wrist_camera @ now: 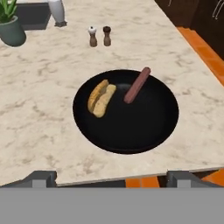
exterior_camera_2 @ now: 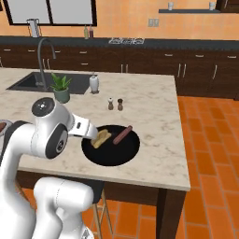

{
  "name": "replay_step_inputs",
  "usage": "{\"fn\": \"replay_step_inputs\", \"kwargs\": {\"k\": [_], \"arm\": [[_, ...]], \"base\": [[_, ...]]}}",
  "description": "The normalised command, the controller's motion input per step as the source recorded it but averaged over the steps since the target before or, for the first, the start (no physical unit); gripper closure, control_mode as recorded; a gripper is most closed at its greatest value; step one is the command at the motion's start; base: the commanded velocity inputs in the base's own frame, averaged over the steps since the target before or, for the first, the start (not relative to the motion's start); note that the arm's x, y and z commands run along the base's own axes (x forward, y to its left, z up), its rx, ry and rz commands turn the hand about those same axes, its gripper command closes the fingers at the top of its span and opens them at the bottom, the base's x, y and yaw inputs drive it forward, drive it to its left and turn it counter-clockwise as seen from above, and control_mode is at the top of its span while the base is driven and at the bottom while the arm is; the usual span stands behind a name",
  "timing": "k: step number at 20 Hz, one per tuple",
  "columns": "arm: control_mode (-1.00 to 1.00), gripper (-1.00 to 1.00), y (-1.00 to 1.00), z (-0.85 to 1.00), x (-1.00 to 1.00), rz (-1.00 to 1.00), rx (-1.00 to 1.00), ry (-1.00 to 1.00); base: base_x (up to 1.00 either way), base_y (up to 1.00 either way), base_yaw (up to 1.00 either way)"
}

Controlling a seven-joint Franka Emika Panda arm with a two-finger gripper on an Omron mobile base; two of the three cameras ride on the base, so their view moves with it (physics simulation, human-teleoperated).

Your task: Place one bun and one sausage from the bowl on each plate.

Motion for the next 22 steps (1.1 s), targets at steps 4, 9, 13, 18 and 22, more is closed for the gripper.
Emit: {"fn": "replay_step_inputs", "kwargs": {"k": [4,9,13,18,22], "arm": [[-1.00,-1.00,-0.04,0.00,0.96,-0.13,0.06,0.21],[-1.00,-1.00,-0.02,-0.14,0.92,-0.05,0.25,0.34],[-1.00,-1.00,-0.13,-0.48,0.68,0.00,0.26,0.20],[-1.00,-1.00,-0.02,-0.78,0.48,0.00,0.09,0.02],[-1.00,-1.00,0.00,-0.66,0.49,0.00,0.01,-0.09]], "base": [[0.00,0.00,0.00],[0.00,0.00,0.00],[0.00,0.00,0.00],[0.00,0.00,0.00],[0.00,0.00,0.00]]}}
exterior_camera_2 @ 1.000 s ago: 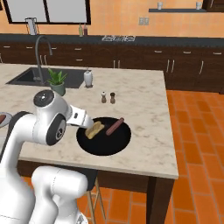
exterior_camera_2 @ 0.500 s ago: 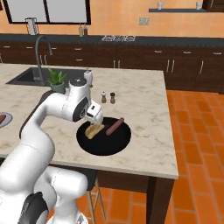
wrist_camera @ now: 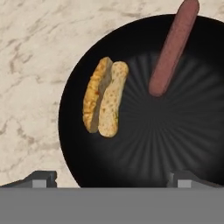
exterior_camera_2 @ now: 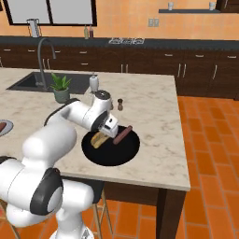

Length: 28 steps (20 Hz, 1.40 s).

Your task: Place one bun and one sausage from the bowl on each plate.

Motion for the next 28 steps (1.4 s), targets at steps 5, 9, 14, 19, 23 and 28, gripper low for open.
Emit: {"fn": "replay_step_inputs", "kwargs": {"k": [5,9,14,19,23,28], "arm": [[-1.00,-1.00,0.06,-0.52,0.44,0.01,0.01,0.00],[-1.00,-1.00,0.16,-0.34,0.21,0.03,0.00,-0.03],[-1.00,-1.00,0.20,-0.14,0.01,0.01,0.01,-0.12],[-1.00,-1.00,0.16,-0.12,0.09,0.00,0.00,-0.05],[-1.00,-1.00,0.07,-0.06,0.36,0.00,0.00,0.05],[-1.00,-1.00,-0.01,-0.15,0.08,-0.02,0.01,0.08]], "base": [[0.00,0.00,0.00],[0.00,0.00,0.00],[0.00,0.00,0.00],[0.00,0.00,0.00],[0.00,0.00,0.00],[0.00,0.00,0.00]]}}
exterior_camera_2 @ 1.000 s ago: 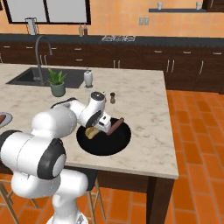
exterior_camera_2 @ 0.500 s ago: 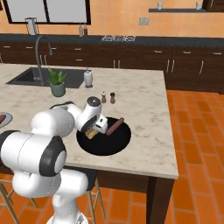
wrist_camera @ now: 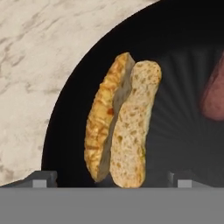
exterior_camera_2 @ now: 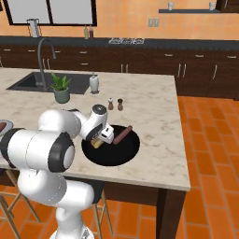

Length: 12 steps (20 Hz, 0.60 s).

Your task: Place one bun and one sausage from the bowl on each plate.

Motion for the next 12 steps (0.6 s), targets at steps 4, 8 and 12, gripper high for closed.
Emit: {"fn": "replay_step_inputs", "kwargs": {"k": [4,8,12], "arm": [[-1.00,-1.00,0.00,-0.18,0.09,-0.02,0.00,0.05],[-1.00,-1.00,0.00,-0.12,0.23,-0.01,0.00,0.07],[-1.00,-1.00,-0.07,-0.25,0.04,-0.02,0.00,0.11]], "base": [[0.00,0.00,0.00],[0.00,0.00,0.00],[0.00,0.00,0.00]]}}
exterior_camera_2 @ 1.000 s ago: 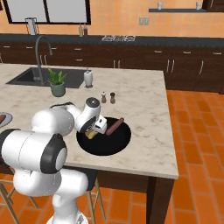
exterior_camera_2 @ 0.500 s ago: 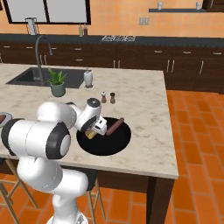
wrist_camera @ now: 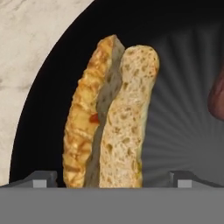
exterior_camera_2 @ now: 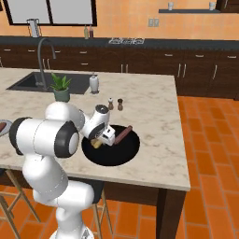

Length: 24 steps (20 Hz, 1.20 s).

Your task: Place one bun and one sausage from the bowl on each plate.

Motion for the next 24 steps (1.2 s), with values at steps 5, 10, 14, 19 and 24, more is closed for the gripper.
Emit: {"fn": "replay_step_inputs", "kwargs": {"k": [5,10,14,19,24], "arm": [[-1.00,-1.00,-0.09,-0.24,0.12,0.00,0.00,0.05],[-1.00,-1.00,0.00,-0.11,0.20,0.00,0.00,0.00],[-1.00,1.00,0.00,-0.26,0.13,0.00,0.00,0.00],[-1.00,1.00,0.00,-0.13,0.00,0.00,0.00,-0.01],[-1.00,1.00,0.00,0.57,-0.27,0.00,-0.10,0.01]], "base": [[0.00,0.00,0.00],[0.00,0.00,0.00],[0.00,0.00,0.00],[0.00,0.00,0.00],[0.00,0.00,0.00]]}}
